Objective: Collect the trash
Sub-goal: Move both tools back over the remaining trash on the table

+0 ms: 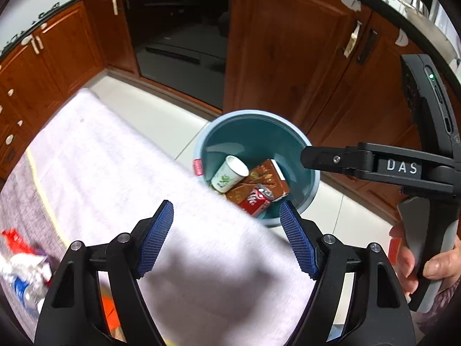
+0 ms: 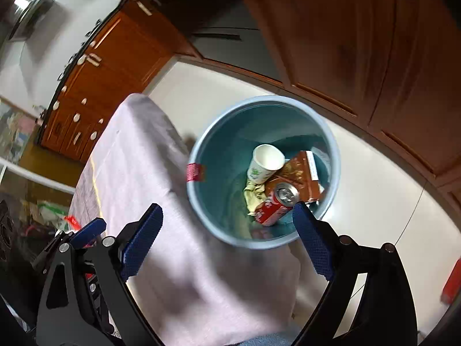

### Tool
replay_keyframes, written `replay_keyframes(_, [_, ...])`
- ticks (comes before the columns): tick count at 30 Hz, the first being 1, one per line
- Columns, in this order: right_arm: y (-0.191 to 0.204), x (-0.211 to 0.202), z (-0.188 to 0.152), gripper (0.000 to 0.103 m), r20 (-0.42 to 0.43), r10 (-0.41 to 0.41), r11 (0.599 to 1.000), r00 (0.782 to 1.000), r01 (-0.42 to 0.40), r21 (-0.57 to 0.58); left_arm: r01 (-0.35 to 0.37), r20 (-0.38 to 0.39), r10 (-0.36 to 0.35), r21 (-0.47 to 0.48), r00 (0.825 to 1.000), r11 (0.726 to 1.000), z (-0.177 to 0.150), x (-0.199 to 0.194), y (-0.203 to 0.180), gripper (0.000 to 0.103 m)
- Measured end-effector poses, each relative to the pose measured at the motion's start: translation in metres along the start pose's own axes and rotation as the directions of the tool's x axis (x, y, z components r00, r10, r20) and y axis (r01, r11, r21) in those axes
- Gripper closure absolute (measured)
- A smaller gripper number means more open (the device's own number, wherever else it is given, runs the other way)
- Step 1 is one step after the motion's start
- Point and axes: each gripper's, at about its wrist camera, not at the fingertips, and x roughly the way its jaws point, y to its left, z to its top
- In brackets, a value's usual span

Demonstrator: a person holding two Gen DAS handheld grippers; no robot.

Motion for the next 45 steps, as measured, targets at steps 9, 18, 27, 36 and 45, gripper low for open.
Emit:
replay_keyframes(9, [0.068,-0.001,-0.031,0.016,-0.035,0.029,0.991,0.999,-0.033,-0.133,-0.069,0.038,0.073,-0.101,0.997,0.992,-0.043,-0.053,0.058,0.026])
replay_keyframes(18, [0.154,0.014,-0.062,0.016,-0.098,0.061,0.959,0.993,-0.085,-0.271,-0.162,0.054,0.18,-0.242,0.982,0.957,-0.092,-0.097,0.134,0.026])
replay_keyframes(27, [0.224,0.034,-0.078,0.016,-0.139,0.071,0.922,0.988,-0.118,-0.368,-0.245,0.007,0.274,-0.425,0.962,0.872,-0.132,-0.11,0.223,0.026])
replay_keyframes(36, [0.274,0.065,-0.077,0.016,-0.194,0.08,0.893,0.978,-0.157,-0.422,-0.226,-0.019,0.251,-0.507,0.968,0.832,-0.133,-0.09,0.261,0.025])
replay_keyframes(45, [0.33,0.109,-0.092,0.016,-0.314,0.096,0.851,0.945,-0.241,-0.467,-0.208,0.0,0.245,-0.527,0.97,0.824,-0.165,-0.102,0.272,0.01])
